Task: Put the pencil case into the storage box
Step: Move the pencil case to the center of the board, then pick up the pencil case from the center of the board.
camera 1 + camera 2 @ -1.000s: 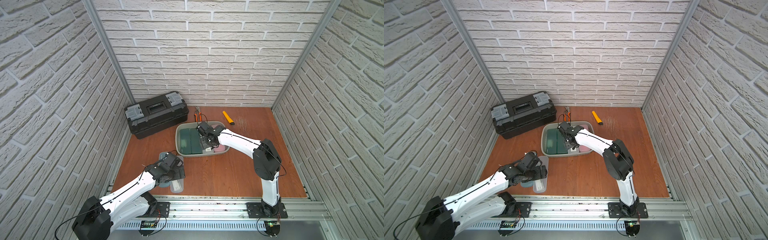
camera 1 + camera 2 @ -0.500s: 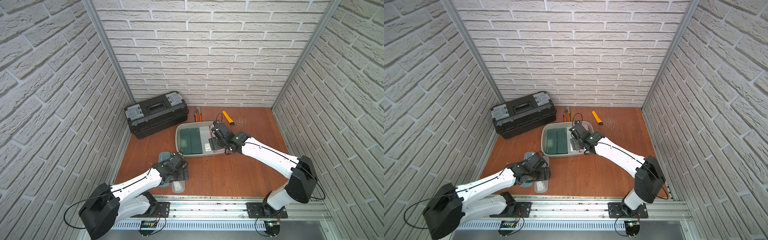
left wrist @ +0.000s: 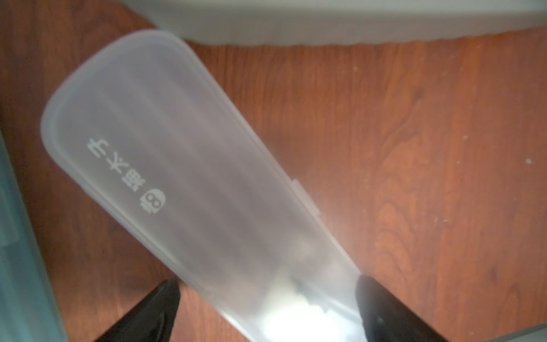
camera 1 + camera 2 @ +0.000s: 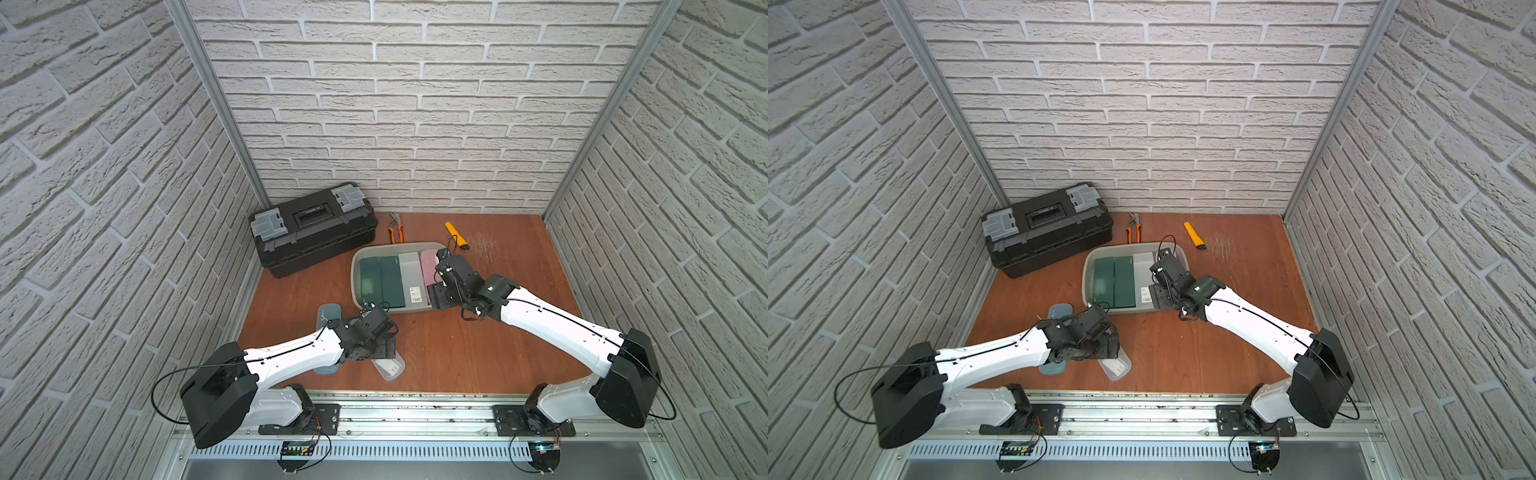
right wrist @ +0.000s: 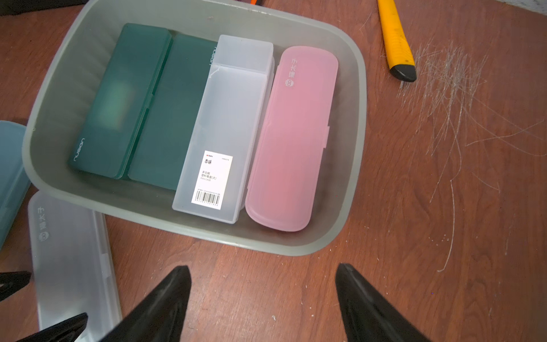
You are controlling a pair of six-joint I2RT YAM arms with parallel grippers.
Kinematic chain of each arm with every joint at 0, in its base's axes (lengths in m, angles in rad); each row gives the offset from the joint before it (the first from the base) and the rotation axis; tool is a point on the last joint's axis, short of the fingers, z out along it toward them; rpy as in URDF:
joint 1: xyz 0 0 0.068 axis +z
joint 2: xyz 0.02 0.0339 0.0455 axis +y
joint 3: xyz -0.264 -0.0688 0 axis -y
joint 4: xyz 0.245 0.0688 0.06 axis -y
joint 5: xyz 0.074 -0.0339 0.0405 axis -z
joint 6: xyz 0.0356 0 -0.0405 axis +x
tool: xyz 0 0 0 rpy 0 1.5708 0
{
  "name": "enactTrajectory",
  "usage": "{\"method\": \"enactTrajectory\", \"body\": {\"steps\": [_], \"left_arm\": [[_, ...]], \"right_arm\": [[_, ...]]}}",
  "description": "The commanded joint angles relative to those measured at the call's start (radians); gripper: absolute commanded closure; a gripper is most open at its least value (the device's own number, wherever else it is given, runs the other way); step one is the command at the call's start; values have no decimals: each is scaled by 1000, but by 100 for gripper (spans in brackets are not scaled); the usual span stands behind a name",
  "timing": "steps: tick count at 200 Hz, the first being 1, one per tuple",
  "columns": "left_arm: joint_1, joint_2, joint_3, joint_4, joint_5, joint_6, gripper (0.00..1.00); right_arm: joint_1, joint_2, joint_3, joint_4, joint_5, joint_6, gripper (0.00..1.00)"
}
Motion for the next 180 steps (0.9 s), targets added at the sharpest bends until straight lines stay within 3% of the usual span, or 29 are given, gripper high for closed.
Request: {"method": "enactTrajectory", "body": {"steps": [1, 40, 60, 95, 133, 180], "left_arm": [[-10, -6, 20, -14, -67, -13, 2], [2, -137, 0, -136, -182, -3, 2], [58, -242, -15, -197, -212, 30, 2], [249, -429, -64, -220, -151, 114, 2], [479, -525, -98, -237, -50, 172, 2], [582, -540, -119, -240, 3, 188, 1]], "right_arm": [[18, -47, -42, 41, -47, 52, 17], [104, -80, -134, 150, -180, 83, 14], [185, -44, -146, 162, -171, 81, 14], [296, 66, -137, 190, -181, 125, 14], [401, 188, -101, 206, -159, 196, 11], [463, 316, -21, 185, -146, 207, 10]]}}
